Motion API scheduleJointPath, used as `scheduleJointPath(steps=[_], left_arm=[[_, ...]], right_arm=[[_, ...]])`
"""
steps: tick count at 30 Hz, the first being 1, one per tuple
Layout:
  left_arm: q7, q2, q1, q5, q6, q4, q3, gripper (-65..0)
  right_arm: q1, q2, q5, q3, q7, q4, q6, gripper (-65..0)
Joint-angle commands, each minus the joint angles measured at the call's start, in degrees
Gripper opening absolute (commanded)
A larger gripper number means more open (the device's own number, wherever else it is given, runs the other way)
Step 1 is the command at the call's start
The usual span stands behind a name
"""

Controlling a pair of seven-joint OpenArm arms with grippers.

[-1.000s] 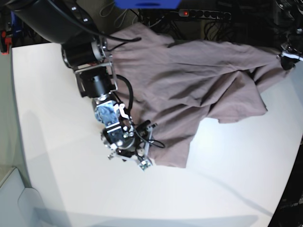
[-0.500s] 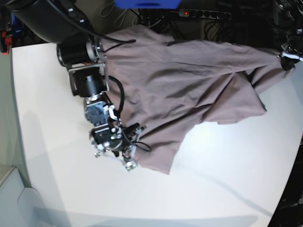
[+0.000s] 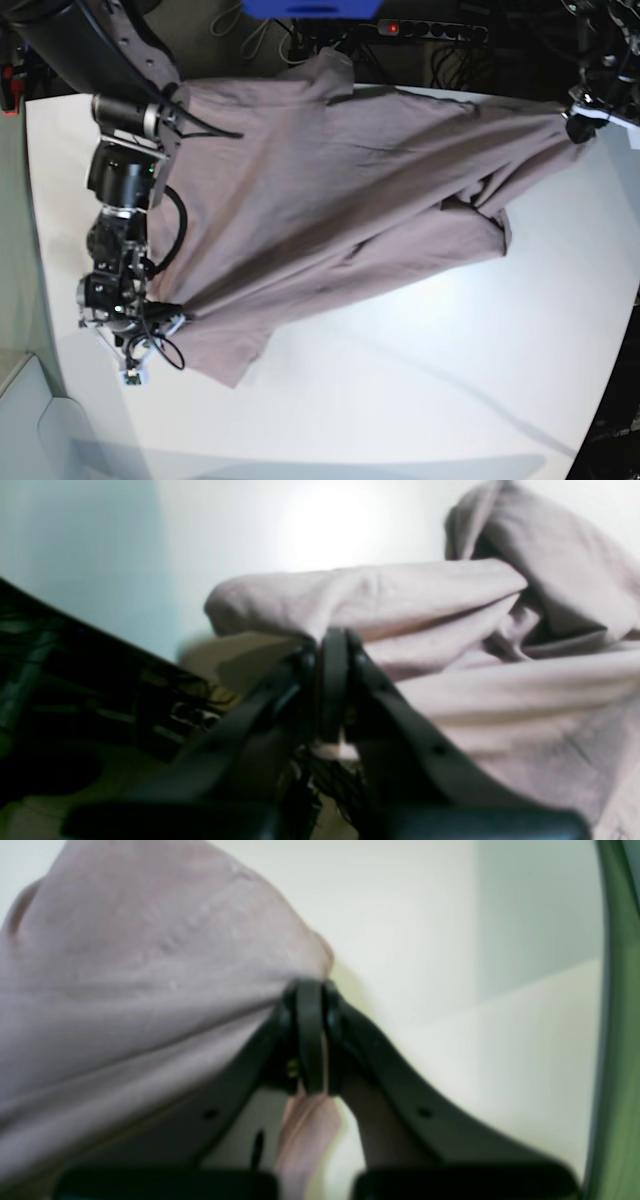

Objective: Layout the t-shirt on the table in an organized manner, then fold the t-shirt properly
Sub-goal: 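Stretch the t-shirt between both grippers, pulling them apart, then lower the stretched t-shirt flat onto the table with both grippers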

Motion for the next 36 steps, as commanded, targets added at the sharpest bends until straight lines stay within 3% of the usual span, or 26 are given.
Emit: scheduleJointPath(steps=[1,8,11,12,19,25,31,36], left_arm=[[-1.21,-0.73,0.11,-0.84,-0.11,1.35,0.60,-64.8],[-1.21,1.11,0.29,-0.93,-0.99,5.84,4.47,-64.8],[-0.15,2.34,0.47,-0.93,-9.52,10.76,4.82,-64.8],[1.43,2.43,0.29,-0.93,-10.35,12.34,4.73,-64.8],[9.96,3.49,-3.23,-0.76,-10.35,15.68,9.04,-64.8],[10.31,3.40,-3.40,-1.37,-10.35,19.64,14.84,-64.8],[10.84,-1.00,-2.70,-4.01,-10.35,18.85,22.05,-64.6],[10.22,-2.23,0.03,-4.01,-10.35,18.23,24.34,-64.4]], right_arm=[[1.84,0.97,-0.07,0.35,1.62,1.03,-0.54,-65.0],[1.57,3.08,-0.07,5.45,1.80,1.12,-0.54,-65.0],[1.66,3.52,-0.07,8.00,1.71,1.12,-0.54,-65.0],[1.66,4.13,-0.07,8.09,1.62,0.85,-0.54,-65.0],[1.31,4.48,-0.07,8.00,1.62,0.76,-0.54,-65.0],[-0.01,4.57,-0.07,8.00,1.88,0.76,-0.54,-65.0],[-0.01,4.57,-0.07,8.00,1.62,0.76,-0.54,-65.0],[-0.10,4.66,-0.07,8.00,1.62,0.76,-0.54,-65.0]])
